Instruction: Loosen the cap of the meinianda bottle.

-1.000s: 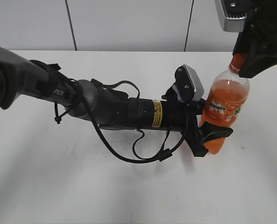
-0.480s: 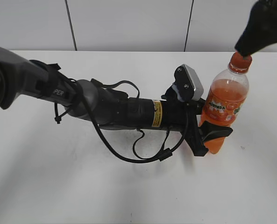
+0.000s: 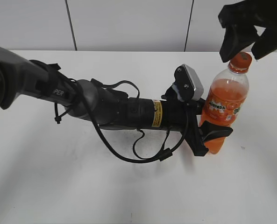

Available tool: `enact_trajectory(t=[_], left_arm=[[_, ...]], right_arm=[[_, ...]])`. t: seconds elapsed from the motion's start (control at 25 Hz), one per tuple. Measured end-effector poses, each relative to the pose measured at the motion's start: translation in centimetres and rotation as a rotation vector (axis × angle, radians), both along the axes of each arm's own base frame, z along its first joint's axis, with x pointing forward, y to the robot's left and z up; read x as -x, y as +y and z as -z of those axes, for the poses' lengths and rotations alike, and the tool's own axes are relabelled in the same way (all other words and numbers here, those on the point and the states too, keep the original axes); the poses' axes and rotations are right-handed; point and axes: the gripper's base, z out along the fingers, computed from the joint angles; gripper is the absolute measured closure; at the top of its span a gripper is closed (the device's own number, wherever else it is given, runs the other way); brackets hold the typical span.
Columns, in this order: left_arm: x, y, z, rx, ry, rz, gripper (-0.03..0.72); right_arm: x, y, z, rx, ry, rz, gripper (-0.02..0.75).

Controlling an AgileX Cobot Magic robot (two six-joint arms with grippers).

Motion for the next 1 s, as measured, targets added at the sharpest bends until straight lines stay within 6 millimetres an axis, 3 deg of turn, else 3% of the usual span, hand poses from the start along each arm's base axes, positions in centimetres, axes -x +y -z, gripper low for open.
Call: enact_trajectory(t=[0.12, 0.4, 0.72, 0.84, 1.0], left_arm=[[0.0, 0.0, 0.0, 0.0, 0.0, 0.0, 0.287], [0.0, 0.0, 0.0, 0.0, 0.0, 0.0, 0.287], [0.0, 0.0, 0.0, 0.0, 0.0, 0.0, 0.287], [0.0, 0.0, 0.0, 0.0, 0.0, 0.0, 0.287], [0.0, 0.0, 0.0, 0.0, 0.0, 0.0, 0.287]], right_arm=[[-0.17, -0.13, 0.16, 0.013, 0.001, 0.027, 0.277], [-0.08, -0.19, 0.2, 0.017, 0.012, 0.035, 0.453], [-0.08, -0.18, 0.2, 0.035, 0.004, -0.02, 0.468], [-0.06, -0.16, 0.2, 0.102, -0.028, -0.222, 0.468], [0.01, -0.15, 0.15, 0.296, -0.12, -0.807, 0.47]])
